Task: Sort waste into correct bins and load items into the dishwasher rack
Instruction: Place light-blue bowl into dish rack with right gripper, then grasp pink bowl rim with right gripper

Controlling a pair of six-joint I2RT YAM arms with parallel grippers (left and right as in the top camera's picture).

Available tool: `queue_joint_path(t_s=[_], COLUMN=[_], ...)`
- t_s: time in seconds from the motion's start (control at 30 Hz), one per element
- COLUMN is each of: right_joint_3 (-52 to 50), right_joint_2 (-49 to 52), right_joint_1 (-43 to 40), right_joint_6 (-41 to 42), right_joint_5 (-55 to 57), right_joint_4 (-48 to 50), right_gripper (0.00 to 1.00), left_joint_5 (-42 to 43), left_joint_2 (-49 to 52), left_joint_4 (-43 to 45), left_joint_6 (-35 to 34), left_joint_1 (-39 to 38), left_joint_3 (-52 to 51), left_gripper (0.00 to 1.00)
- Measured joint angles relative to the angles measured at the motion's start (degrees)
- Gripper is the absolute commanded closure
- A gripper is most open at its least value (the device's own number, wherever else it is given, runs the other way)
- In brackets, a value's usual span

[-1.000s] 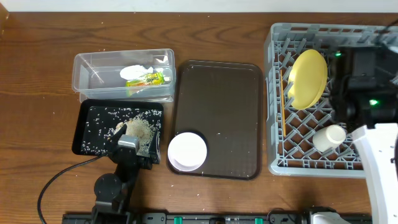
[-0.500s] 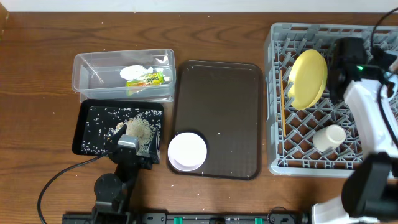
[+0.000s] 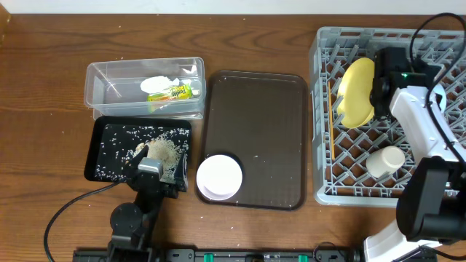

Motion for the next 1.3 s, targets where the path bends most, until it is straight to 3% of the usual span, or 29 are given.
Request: queue_joint_path(t_s=[0.1,0.33,0.5,0.7,0.9,1.03,1.13,1.3], right_joint_3=[0.00,0.00,-0.04,0.11,0.15,-1.38,-3.02,-4.00], right_joint_2=[0.00,-2.10,-12.70,-26.32,-28.06,-24.22,-18.62,-6.38], right_joint_1=[0.02,0.07,0.09,2.08,17.53,30.75,38.66,44.68], right_joint_6=[-0.59,-2.08,-3.54,-5.73,-8.02,-8.04,-6.47,-3.98], right_joint_5=[-0.55,-11.98,-23.43,-44.11,-58.58,-61.79,-61.68,-62.42], right_joint_4=[-0.39,-0.37,0.68,-2.71,-6.84,-4.70,-1.57,4.26], right_gripper=[0.83,0.73,0.63,0.61,0.60,0.49,0.43,0.46], left_joint_5=[-0.02,-0.02,0.00,0.00,-0.02,0.00,-0.02,-0.02], left_joint_2=[0.00,0.00,0.00,0.00,0.00,0.00,0.00,0.00], left_joint_4=[0.00,0.00,0.00,0.00,0.00,-0.02,0.00,0.00], left_joint_6=[0.00,0.00,0.00,0.00,0.00,0.00,-0.02,0.00], left_joint_1=[0.00,0.00,0.00,0.00,0.00,0.00,0.00,0.00], left_joint_3=[0.00,0.00,0.00,0.00,0.00,0.00,0.00,0.00], left_gripper=[0.09,0.09,0.09,0.09,0.09,0.09,0.09,0.09])
